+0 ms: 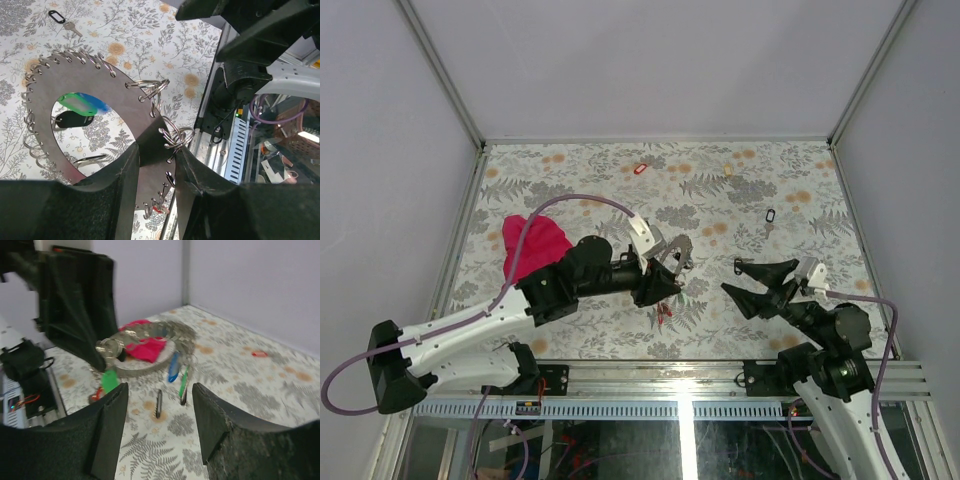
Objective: Put the keys on the keyring
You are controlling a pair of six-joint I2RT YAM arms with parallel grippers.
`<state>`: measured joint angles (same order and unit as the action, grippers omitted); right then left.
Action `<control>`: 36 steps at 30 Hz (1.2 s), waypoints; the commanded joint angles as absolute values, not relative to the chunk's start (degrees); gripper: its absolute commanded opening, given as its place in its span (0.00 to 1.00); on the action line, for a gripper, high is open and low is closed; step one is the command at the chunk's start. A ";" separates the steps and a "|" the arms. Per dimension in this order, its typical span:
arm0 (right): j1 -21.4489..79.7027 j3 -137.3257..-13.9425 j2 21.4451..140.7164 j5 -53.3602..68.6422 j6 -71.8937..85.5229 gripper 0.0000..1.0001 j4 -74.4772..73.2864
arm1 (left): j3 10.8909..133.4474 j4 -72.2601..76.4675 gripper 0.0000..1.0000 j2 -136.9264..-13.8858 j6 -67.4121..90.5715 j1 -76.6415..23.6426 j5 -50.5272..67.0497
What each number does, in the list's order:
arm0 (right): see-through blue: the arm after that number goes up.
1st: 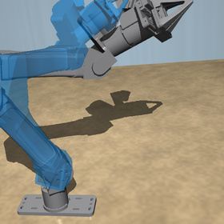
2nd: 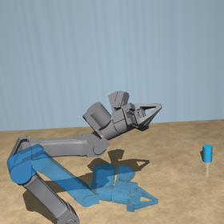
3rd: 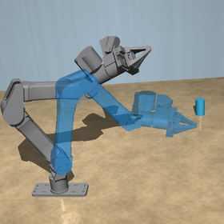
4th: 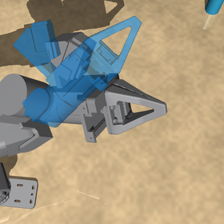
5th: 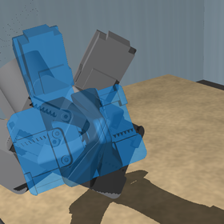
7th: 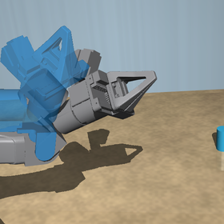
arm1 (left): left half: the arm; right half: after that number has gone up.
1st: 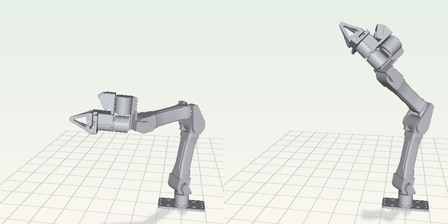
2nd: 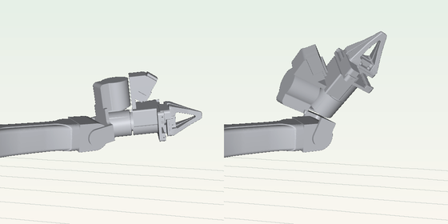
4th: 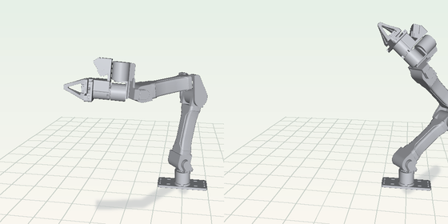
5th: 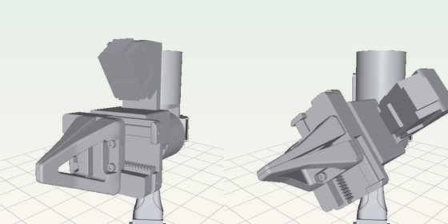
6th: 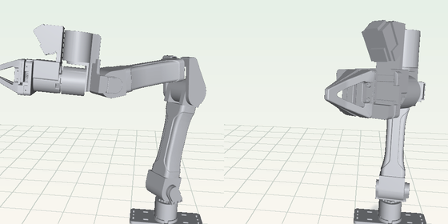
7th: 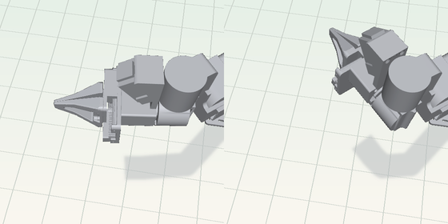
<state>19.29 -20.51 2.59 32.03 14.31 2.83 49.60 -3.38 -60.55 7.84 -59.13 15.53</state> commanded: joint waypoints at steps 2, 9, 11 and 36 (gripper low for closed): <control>19.42 -21.60 7.55 47.91 13.71 0.58 19.75 | 48.82 2.74 0.00 -57.55 8.92 -59.15 17.64; 19.40 -21.71 14.95 52.60 14.51 0.40 29.18 | 48.44 3.71 0.00 -57.12 9.40 -59.13 17.92; 19.41 -21.77 16.63 52.93 14.53 0.37 30.62 | 48.24 4.26 0.00 -56.85 9.61 -59.18 17.79; 39.55 -24.97 37.03 41.01 6.01 0.34 41.76 | 43.70 7.00 0.00 -48.75 10.21 -59.10 12.19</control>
